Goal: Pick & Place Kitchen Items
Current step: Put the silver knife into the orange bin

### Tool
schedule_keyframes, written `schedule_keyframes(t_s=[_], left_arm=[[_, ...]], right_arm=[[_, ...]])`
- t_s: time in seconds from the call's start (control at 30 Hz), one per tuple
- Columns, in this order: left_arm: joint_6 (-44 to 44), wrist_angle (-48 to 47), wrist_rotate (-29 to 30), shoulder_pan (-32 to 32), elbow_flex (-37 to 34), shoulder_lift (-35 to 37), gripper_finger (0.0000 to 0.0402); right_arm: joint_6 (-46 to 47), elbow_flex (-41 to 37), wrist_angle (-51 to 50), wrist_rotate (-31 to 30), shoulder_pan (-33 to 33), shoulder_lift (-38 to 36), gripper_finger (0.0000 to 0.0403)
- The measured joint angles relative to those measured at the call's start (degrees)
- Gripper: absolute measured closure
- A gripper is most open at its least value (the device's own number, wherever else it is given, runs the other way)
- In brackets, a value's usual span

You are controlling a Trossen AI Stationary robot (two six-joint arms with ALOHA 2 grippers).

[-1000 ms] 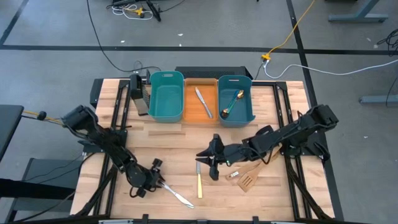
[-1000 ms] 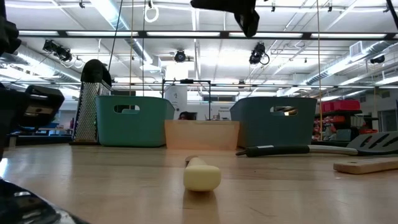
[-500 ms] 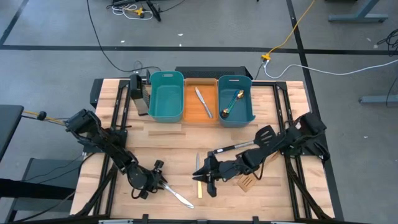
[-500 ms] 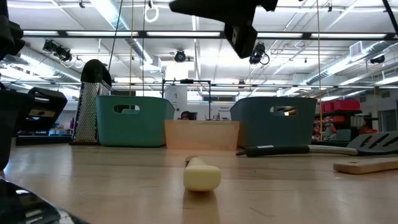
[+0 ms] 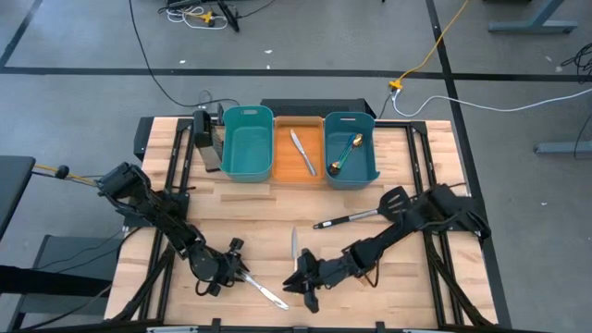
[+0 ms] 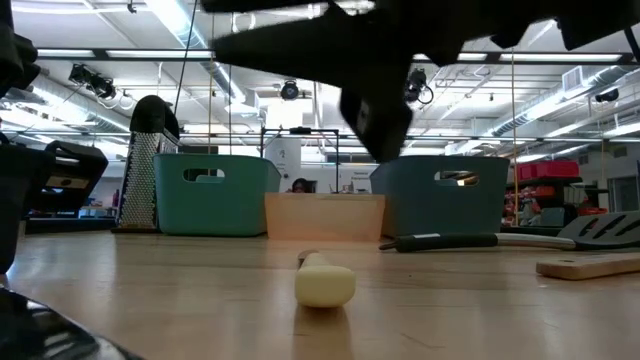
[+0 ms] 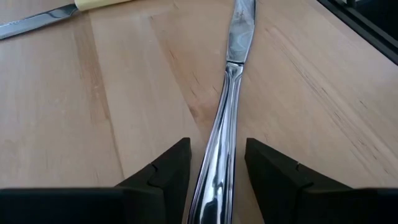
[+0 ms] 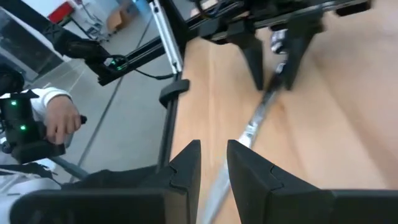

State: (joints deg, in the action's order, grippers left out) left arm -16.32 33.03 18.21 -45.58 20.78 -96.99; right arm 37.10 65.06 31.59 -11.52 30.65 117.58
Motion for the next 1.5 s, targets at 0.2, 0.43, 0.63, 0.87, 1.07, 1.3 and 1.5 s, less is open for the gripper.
schedule_keyframes(t_s=[0.2, 0.43, 0.63, 0.87, 1.07, 1.3, 1.5], left_arm=[[0.0, 0.2, 0.0, 0.0, -0.1, 0.0, 0.0239], [-0.8, 0.4, 0.8, 0.0, -0.1, -0.1, 0.0239], [-1.0, 0.4, 0.9, 0.0, -0.1, -0.1, 0.0239], [-1.0, 0.4, 1.3, 0.0, -0.1, -0.1, 0.0244], [-1.2, 0.4, 2.0, 0.0, -0.1, -0.1, 0.0271], [-1.2, 0.3, 2.4, 0.0, -0.1, -0.2, 0.0293], [-2.6, 0.3, 4.1, 0.6, -0.1, -0.2, 0.0302]], right_arm=[[-0.2, 9.0, -8.5, 2.9, 0.2, 6.4, 0.0314], [2.9, 14.1, -15.7, 4.9, 0.2, 10.4, 0.0314], [4.5, 14.1, -16.9, 4.5, 0.2, 10.4, 0.0314], [5.2, 14.1, -17.9, 4.7, 0.2, 10.4, 0.0314], [6.9, 14.1, -19.0, 4.9, 0.3, 10.4, 0.0314], [7.9, 14.1, -19.8, 4.9, 0.6, 10.4, 0.0314], [8.6, 14.1, -21.0, 4.5, 0.6, 10.4, 0.0314]])
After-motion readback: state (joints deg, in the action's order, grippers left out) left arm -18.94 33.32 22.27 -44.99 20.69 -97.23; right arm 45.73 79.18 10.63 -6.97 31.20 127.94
